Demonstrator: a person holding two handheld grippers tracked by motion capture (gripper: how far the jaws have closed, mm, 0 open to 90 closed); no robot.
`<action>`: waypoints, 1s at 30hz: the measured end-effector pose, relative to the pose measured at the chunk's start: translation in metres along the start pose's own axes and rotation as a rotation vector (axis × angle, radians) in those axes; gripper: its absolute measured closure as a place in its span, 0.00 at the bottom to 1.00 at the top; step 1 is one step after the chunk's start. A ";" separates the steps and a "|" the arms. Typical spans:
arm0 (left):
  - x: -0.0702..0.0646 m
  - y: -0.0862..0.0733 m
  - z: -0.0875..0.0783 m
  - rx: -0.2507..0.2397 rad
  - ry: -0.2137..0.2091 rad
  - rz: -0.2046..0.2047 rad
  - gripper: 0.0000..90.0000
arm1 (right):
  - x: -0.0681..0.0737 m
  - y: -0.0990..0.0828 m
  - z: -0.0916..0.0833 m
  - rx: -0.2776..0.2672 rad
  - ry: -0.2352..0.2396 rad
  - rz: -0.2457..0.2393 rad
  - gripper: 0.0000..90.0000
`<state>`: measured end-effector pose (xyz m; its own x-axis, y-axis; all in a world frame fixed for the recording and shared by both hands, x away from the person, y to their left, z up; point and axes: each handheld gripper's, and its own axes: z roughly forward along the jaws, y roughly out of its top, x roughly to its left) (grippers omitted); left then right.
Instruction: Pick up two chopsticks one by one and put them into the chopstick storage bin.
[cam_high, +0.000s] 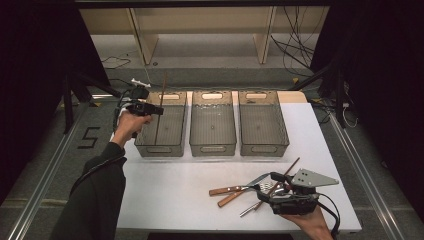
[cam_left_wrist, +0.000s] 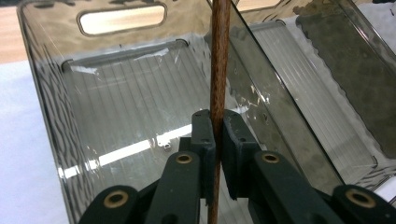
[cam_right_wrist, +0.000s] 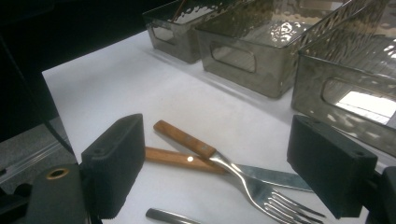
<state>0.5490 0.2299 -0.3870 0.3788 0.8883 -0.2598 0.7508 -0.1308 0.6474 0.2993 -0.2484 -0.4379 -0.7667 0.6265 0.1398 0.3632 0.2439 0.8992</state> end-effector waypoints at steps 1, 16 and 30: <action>0.000 -0.001 0.001 0.003 0.001 0.001 0.93 | 0.000 0.000 -0.001 -0.002 -0.005 0.001 0.22; -0.001 -0.009 0.003 0.017 0.005 -0.029 0.56 | -0.006 0.004 -0.014 -0.001 -0.044 -0.021 0.22; -0.048 -0.036 -0.045 -0.082 -0.078 0.065 0.26 | -0.014 0.026 -0.021 0.162 -0.047 -0.157 0.25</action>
<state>0.4790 0.2123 -0.3656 0.4684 0.8416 -0.2688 0.6779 -0.1473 0.7203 0.3082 -0.2670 -0.4079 -0.7965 0.6043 -0.0194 0.3246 0.4545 0.8295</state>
